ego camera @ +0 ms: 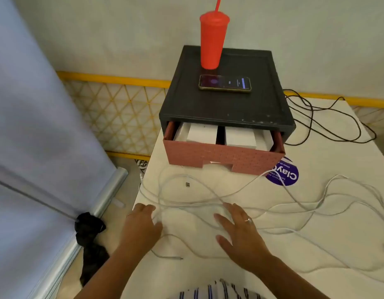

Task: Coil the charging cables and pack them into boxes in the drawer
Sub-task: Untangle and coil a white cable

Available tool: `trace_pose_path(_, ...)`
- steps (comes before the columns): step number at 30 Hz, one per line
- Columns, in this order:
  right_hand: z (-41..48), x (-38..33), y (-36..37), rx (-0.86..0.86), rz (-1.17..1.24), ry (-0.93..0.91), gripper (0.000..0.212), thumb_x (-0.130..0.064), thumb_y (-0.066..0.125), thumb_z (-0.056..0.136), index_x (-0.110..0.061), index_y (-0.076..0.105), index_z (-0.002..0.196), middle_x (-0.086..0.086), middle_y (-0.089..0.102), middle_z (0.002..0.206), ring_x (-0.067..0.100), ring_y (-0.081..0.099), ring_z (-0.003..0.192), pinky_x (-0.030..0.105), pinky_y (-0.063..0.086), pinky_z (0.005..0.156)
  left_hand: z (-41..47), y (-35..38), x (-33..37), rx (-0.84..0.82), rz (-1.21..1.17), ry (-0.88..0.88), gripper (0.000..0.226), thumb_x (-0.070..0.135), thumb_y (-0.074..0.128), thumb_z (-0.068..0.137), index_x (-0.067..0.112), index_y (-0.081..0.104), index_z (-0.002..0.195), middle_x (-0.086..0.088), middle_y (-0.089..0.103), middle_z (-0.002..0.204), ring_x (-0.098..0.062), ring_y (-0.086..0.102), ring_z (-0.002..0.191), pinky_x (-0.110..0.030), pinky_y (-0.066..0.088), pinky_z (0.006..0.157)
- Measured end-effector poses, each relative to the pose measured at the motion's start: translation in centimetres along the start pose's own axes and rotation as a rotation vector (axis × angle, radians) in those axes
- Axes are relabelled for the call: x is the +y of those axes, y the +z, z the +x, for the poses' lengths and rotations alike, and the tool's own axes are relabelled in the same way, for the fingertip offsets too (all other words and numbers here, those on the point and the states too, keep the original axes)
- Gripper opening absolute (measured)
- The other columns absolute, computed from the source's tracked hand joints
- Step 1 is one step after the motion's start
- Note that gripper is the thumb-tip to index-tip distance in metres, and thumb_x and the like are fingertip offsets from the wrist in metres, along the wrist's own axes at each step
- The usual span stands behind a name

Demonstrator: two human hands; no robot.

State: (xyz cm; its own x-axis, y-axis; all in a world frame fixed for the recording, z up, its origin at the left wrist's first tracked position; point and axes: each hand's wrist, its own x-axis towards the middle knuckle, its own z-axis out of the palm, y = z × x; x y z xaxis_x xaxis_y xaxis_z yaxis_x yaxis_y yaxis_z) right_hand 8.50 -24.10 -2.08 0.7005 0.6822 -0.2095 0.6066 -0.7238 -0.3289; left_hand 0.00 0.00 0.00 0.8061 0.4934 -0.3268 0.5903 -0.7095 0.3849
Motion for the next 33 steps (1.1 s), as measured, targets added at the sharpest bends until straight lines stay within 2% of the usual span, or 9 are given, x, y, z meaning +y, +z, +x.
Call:
trace_pose_path(3,-0.6,0.0,1.4,0.088,-0.134,-0.050,0.040,-0.051,0.051,0.074,-0.032,0.061,0.109,0.001,0.055,0.123,0.023,0.059,0.107,0.035,0.053,0.081,-0.7,0.4,-0.9,0.004,0.058,-0.024,0.043,0.036,0.057,0.086,0.022,0.051,0.126,0.001,0.046,0.123,-0.021,0.047,0.113,-0.028,0.045,0.089)
trace_pose_path(7,-1.1,0.3,2.2,0.118,-0.213,-0.134,0.039,-0.052,0.039,0.076,-0.031,0.062,0.099,0.000,0.059,0.111,0.020,0.057,0.092,0.036,0.053,0.074,-1.6,1.7,-1.5,-0.038,0.083,0.029,0.042,0.042,0.056,0.086,0.024,0.052,0.124,0.005,0.043,0.121,-0.017,0.046,0.110,-0.026,0.042,0.093)
trace_pose_path(14,-1.0,0.3,1.6,-0.015,-0.281,-0.149,0.041,-0.056,0.036,0.076,-0.035,0.067,0.091,-0.004,0.064,0.107,0.018,0.053,0.095,0.036,0.054,0.075,-1.6,2.5,-1.5,-0.066,-0.018,0.034,0.040,0.033,0.061,0.086,0.019,0.054,0.122,0.002,0.042,0.124,-0.018,0.047,0.109,-0.024,0.039,0.094)
trace_pose_path(18,-0.7,0.2,1.2,0.005,-0.211,-0.082,0.035,-0.047,0.038,0.083,-0.030,0.067,0.095,-0.001,0.062,0.110,0.019,0.064,0.089,0.032,0.055,0.071,-1.1,2.2,-1.5,-0.035,-0.189,-0.064,0.032,0.022,0.069,0.082,0.018,0.058,0.112,0.006,0.044,0.108,-0.014,0.053,0.093,-0.020,0.039,0.077)
trace_pose_path(21,0.0,0.3,0.7,-0.040,-0.181,-0.091,0.033,-0.031,0.033,0.097,-0.021,0.053,0.122,0.003,0.050,0.125,0.025,0.051,0.108,0.035,0.046,0.089,-0.9,2.0,-1.7,-0.018,-0.277,-0.104,0.017,0.014,0.066,0.083,0.023,0.059,0.095,0.005,0.057,0.100,-0.012,0.057,0.080,-0.020,0.040,0.067)
trace_pose_path(26,1.1,0.3,-1.4,0.160,-0.019,-0.110,0.018,-0.027,0.040,0.083,-0.027,0.057,0.077,-0.007,0.057,0.065,0.012,0.054,0.057,0.019,0.038,0.044,-0.4,1.8,-2.3,0.019,-0.353,-0.124,0.015,0.010,0.060,0.087,0.025,0.058,0.088,0.004,0.063,0.095,-0.012,0.059,0.082,-0.023,0.045,0.068)
trace_pose_path(29,1.8,-0.1,-4.0,0.216,0.157,-0.073,0.010,-0.026,0.048,0.090,-0.023,0.057,0.092,-0.009,0.058,0.071,0.014,0.053,0.062,0.027,0.042,0.055,-0.1,1.5,-2.4,0.032,-0.374,-0.116,0.014,0.013,0.056,0.091,0.024,0.057,0.099,0.001,0.063,0.093,-0.014,0.059,0.077,-0.021,0.046,0.060)
trace_pose_path(31,2.2,-0.2,-6.1,0.248,0.216,-0.046,0.017,-0.028,0.054,0.091,-0.023,0.058,0.107,-0.016,0.050,0.063,0.007,0.049,0.058,0.022,0.039,0.058,0.2,1.4,-2.4,0.030,-0.391,-0.120,0.016,0.013,0.055,0.091,0.022,0.057,0.104,0.001,0.063,0.089,-0.014,0.056,0.064,-0.022,0.044,0.053)
trace_pose_path(33,2.6,-0.1,-8.1,0.283,0.308,-0.053,0.015,-0.026,0.061,0.088,-0.024,0.065,0.102,-0.018,0.050,0.059,0.002,0.049,0.052,0.019,0.037,0.056,0.4,1.4,-2.4,0.027,-0.359,-0.114,0.018,0.013,0.054,0.092,0.021,0.058,0.107,0.001,0.063,0.087,-0.012,0.052,0.058,-0.022,0.042,0.051)
